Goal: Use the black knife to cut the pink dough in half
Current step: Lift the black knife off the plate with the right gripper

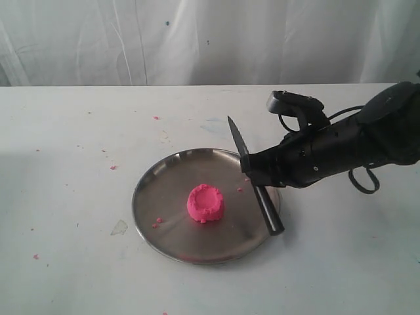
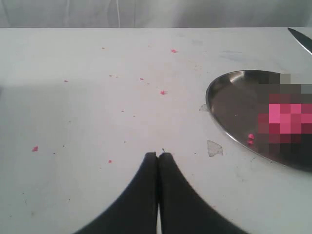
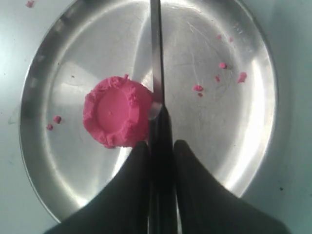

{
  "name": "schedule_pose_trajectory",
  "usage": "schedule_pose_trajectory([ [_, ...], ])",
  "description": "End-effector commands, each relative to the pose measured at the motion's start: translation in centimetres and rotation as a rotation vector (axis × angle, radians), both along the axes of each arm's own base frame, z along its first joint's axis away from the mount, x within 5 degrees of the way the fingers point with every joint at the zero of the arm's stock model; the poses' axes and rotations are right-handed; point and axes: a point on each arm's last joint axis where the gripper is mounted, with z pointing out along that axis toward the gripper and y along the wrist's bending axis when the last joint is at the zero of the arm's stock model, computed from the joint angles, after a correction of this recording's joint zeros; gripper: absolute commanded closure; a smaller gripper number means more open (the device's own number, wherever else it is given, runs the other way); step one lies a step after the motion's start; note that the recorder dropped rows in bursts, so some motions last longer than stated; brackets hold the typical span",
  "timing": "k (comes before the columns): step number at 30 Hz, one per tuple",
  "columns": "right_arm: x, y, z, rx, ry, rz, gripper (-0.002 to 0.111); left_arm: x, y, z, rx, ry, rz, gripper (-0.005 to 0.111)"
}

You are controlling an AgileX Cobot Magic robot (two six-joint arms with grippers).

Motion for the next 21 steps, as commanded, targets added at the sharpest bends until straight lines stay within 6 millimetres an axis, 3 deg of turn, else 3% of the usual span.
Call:
schedule_pose_trajectory([
  [1,-0.9,-0.5,1.2,-0.051,-0.009,0.03,0.099,0.0,0.0,-0.1,-0.008,0.001,0.003,0.107],
  [15,-2.7,-0.8,4.9,-0.003,-0.059,0.047,0.099,0.0,0.0,-0.1,-0.028,-0.002,0.007,0.107],
  [18,-3.2,-0.8,5.5,0.01,-0.057,0.064,0.099,0.0,-0.4,0.5,-0.404,0.009,0.042,0.107],
  [21,-3.9,-0.8,6.2,0.022,-0.053,0.088,0.099,0.2,-0.1,1.4,-0.543,-0.076,0.077,0.107],
])
